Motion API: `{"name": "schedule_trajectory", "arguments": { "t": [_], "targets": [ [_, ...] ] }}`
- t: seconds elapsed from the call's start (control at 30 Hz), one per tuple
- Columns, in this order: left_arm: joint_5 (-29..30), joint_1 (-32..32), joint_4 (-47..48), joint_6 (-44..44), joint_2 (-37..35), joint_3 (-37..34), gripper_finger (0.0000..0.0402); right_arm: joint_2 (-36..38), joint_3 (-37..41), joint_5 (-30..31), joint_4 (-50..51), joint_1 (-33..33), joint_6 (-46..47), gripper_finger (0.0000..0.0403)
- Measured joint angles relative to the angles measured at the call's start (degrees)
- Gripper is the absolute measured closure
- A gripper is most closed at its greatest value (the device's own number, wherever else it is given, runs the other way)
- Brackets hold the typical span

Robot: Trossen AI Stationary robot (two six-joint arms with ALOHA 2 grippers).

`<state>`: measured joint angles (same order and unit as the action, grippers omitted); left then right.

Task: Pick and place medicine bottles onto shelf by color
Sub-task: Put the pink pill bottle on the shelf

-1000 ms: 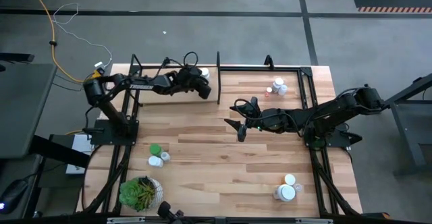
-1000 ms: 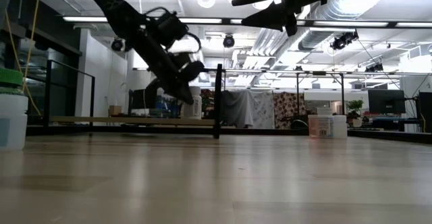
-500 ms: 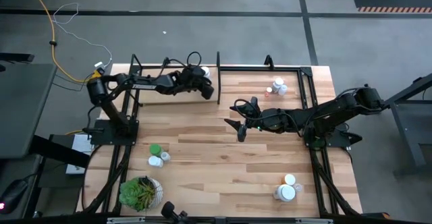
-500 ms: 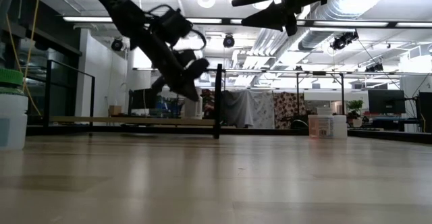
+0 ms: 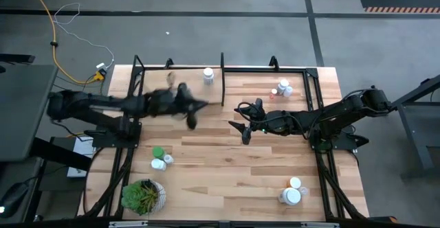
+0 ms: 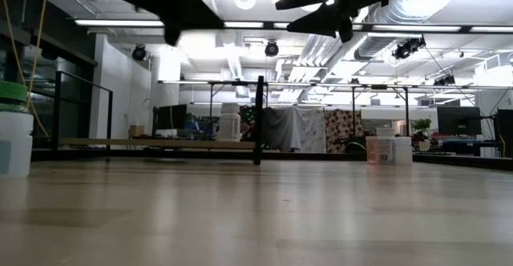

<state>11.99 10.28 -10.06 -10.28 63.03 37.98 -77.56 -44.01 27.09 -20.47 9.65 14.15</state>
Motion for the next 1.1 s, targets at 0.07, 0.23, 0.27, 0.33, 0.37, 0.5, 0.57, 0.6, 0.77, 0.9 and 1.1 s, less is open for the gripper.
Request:
{"name": "schedule_trajectory", "arguments": {
  "t": [0.07, 0.23, 0.27, 0.33, 0.37, 0.5, 0.57, 0.6, 0.77, 0.9, 1.1],
  "targets": [
    [2.3, -4.7, -6.2, 0.1, -4.7, -5.6, 0.0401, 0.0, 0.0, 0.0, 0.1, 0.0, -0.3, 0.0130],
    [6.2, -14.2, -17.5, 0.0, -14.0, -16.6, 0.0401, 0.0, 0.0, 0.0, 0.1, 0.0, -0.4, 0.0130],
    [7.1, -15.4, -18.7, 0.5, -15.3, -17.8, 0.0401, 0.0, 0.0, 0.0, 0.4, -0.1, 0.6, 0.0130],
    [9.5, -17.3, -20.3, 1.8, -17.5, -19.4, 0.0401, 0.0, 0.0, 0.0, 1.1, -0.1, 2.0, 0.0130],
    [10.7, -17.9, -20.4, 2.3, -18.4, -19.6, 0.0401, 0.0, 0.0, 0.0, 1.0, -0.1, 2.1, 0.0130],
    [12.1, -19.1, -20.4, 2.5, -21.0, -19.6, 0.0401, 0.0, -2.4, 5.8, 7.0, -1.7, 7.6, 0.0130],
    [11.9, -19.4, -20.3, 2.7, -21.7, -19.6, 0.0401, 0.0, -5.5, 10.6, 18.0, -4.1, 11.9, 0.0130],
    [11.6, -19.6, -20.3, 2.9, -22.0, -19.6, 0.0401, 0.0, -7.2, 11.8, 24.5, -5.5, 14.3, 0.0130],
    [11.4, -20.4, -20.3, 3.0, -22.9, -19.6, 0.0401, -0.2, -12.0, 11.6, 50.3, -14.4, 27.9, 0.0130],
    [11.2, -20.8, -20.2, 3.0, -23.0, -19.6, 0.0401, -0.2, -9.6, 10.3, 57.8, -20.8, 34.7, 0.0130],
    [11.1, -20.9, -20.2, 3.0, -23.0, -19.6, 0.0401, -0.3, -2.0, 7.9, 55.6, -26.6, 40.8, 0.0130]
  ]
}}
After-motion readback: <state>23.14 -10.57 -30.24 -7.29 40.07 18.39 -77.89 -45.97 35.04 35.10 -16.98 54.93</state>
